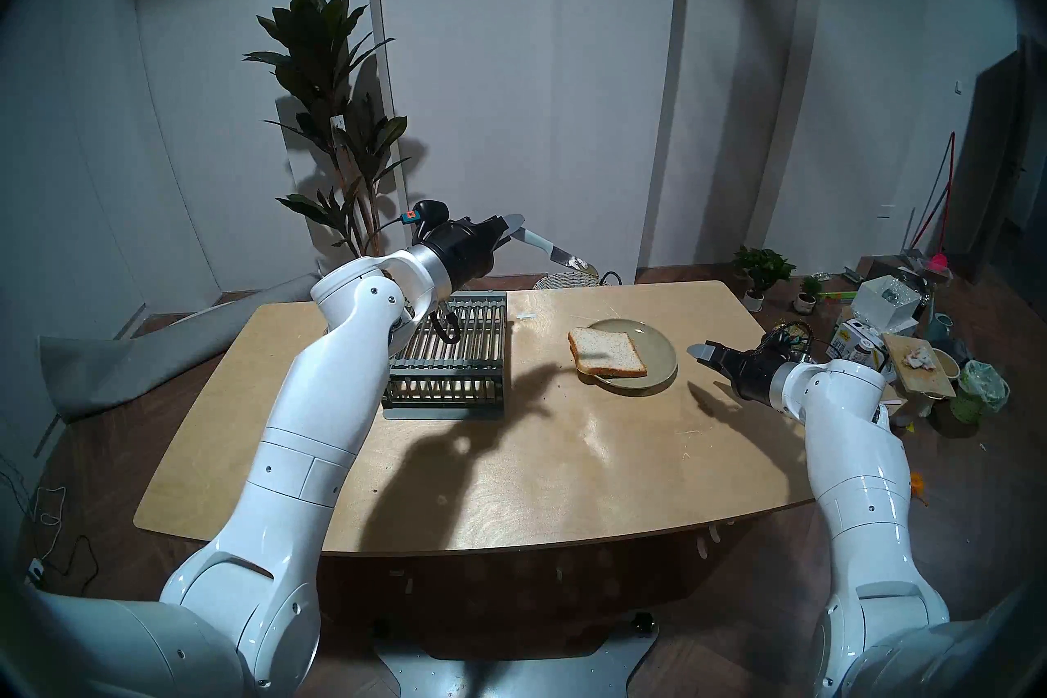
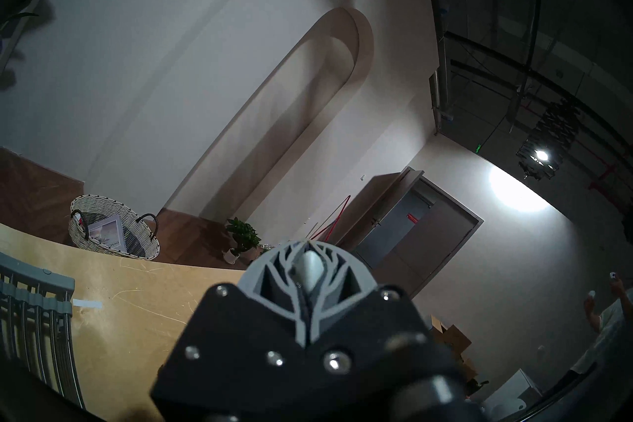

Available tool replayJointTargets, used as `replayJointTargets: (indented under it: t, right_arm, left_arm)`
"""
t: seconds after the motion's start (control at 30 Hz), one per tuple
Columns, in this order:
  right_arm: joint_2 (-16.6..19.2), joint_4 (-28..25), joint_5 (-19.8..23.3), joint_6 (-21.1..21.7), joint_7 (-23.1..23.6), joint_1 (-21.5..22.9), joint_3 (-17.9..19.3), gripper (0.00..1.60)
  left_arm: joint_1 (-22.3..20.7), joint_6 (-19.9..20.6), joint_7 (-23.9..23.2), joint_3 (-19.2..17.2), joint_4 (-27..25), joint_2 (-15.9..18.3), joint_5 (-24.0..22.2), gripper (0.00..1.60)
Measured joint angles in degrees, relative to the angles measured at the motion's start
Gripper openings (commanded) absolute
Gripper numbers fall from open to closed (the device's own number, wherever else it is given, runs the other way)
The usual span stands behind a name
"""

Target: Spread peanut butter over the slice of bread with the knife

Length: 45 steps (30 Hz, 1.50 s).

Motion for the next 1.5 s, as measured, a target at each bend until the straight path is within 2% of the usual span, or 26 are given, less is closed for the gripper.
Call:
replayJointTargets:
  t: [0.23, 0.47, 0.83, 1.3, 1.33, 1.5]
  right_arm:
    - [-0.04, 2.38, 0.04, -1.09, 0.20, 1.06, -0.72, 1.60]
    - [-0.52, 5.72, 0.12, -2.13, -0.07, 2.63, -1.03, 1.60]
    - [-1.71, 9.55, 0.20, -3.59, -0.34, 4.80, -1.71, 1.60]
    - [-2.88, 11.24, 0.34, -4.19, -0.75, 7.09, -2.03, 1.60]
    - [-2.94, 11.41, 0.34, -4.23, -0.80, 7.19, -2.07, 1.56]
    - [-3.39, 12.85, 0.33, -4.58, -1.10, 7.81, -2.37, 1.55]
  left_arm:
    - [-0.31, 0.08, 0.55, -1.54, 3.65, -1.65, -2.84, 0.00]
    - [-0.97, -0.25, 0.52, -1.33, 7.64, -3.04, -3.77, 0.00]
    - [-2.40, -1.68, 0.61, 0.25, 12.77, -4.88, -3.88, 0.00]
    - [-4.71, -4.02, 1.54, 1.53, 18.12, -6.50, -3.27, 0.00]
    - [-4.81, -4.14, 1.61, 1.57, 18.36, -6.55, -3.15, 0.00]
    - [-5.47, -4.91, 2.03, 1.69, 20.31, -6.88, -2.44, 0.00]
